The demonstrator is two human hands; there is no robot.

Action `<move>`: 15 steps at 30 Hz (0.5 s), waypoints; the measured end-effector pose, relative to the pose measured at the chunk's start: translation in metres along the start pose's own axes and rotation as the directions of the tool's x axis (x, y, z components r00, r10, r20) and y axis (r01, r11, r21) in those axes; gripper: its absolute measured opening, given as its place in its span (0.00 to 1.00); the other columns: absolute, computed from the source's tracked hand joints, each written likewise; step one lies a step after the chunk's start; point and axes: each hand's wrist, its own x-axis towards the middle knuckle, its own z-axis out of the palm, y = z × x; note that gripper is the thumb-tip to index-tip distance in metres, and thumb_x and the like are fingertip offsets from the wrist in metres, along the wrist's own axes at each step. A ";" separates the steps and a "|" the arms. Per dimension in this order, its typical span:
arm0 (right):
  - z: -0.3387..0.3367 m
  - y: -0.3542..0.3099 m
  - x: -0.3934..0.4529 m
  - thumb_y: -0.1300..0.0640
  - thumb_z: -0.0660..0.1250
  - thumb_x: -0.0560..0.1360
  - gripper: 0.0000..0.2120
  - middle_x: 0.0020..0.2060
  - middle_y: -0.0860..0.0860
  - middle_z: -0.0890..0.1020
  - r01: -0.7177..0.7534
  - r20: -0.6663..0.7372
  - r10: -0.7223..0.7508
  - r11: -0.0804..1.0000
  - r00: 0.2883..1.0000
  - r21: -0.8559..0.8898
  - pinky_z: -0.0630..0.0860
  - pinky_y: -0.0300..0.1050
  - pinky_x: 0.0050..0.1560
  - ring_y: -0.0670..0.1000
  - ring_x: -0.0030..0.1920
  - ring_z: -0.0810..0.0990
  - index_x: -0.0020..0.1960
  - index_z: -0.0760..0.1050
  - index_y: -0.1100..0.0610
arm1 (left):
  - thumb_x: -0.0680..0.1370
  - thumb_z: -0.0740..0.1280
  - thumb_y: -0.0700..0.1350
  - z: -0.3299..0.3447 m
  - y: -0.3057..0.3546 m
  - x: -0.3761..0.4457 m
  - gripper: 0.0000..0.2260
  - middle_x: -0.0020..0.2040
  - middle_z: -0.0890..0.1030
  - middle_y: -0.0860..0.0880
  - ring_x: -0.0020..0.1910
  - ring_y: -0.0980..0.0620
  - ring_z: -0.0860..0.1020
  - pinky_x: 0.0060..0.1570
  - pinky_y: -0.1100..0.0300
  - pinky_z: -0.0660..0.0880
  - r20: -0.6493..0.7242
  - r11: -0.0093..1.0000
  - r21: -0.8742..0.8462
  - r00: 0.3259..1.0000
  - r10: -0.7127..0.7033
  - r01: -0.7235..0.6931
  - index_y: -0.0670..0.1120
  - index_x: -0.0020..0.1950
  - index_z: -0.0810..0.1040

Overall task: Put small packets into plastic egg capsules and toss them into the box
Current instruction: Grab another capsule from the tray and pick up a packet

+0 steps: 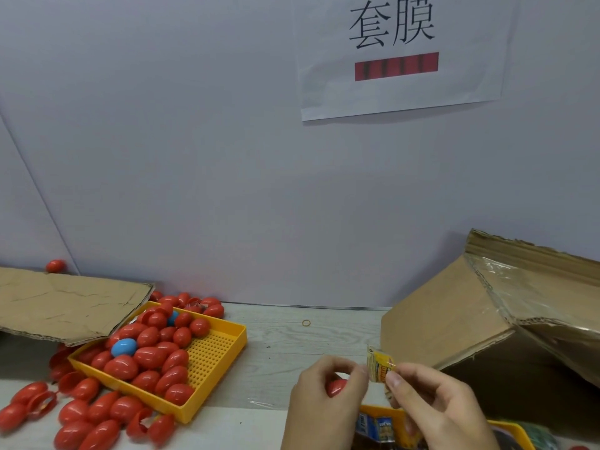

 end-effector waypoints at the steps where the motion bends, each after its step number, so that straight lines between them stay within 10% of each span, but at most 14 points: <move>1: 0.000 0.000 0.000 0.64 0.71 0.72 0.03 0.27 0.53 0.82 -0.004 0.007 0.004 1.000 1.000 0.008 0.71 0.41 0.35 0.51 0.33 0.78 0.42 0.82 0.58 | 0.75 0.71 0.53 0.000 -0.001 -0.001 0.07 0.31 0.78 0.53 0.29 0.63 0.75 0.35 0.71 0.72 -0.008 0.999 0.016 0.999 0.031 -0.031 0.53 0.38 0.83; 15: -0.003 0.001 0.002 0.72 0.71 0.68 0.17 0.37 0.49 0.84 0.181 0.052 -0.185 0.981 0.981 0.067 0.72 0.32 0.30 0.46 0.29 0.78 0.33 0.85 0.50 | 0.70 0.74 0.43 -0.004 -0.003 0.003 0.06 0.37 0.84 0.51 0.41 0.56 0.81 0.42 0.68 0.77 0.023 0.994 0.075 0.997 -0.076 0.074 0.47 0.33 0.86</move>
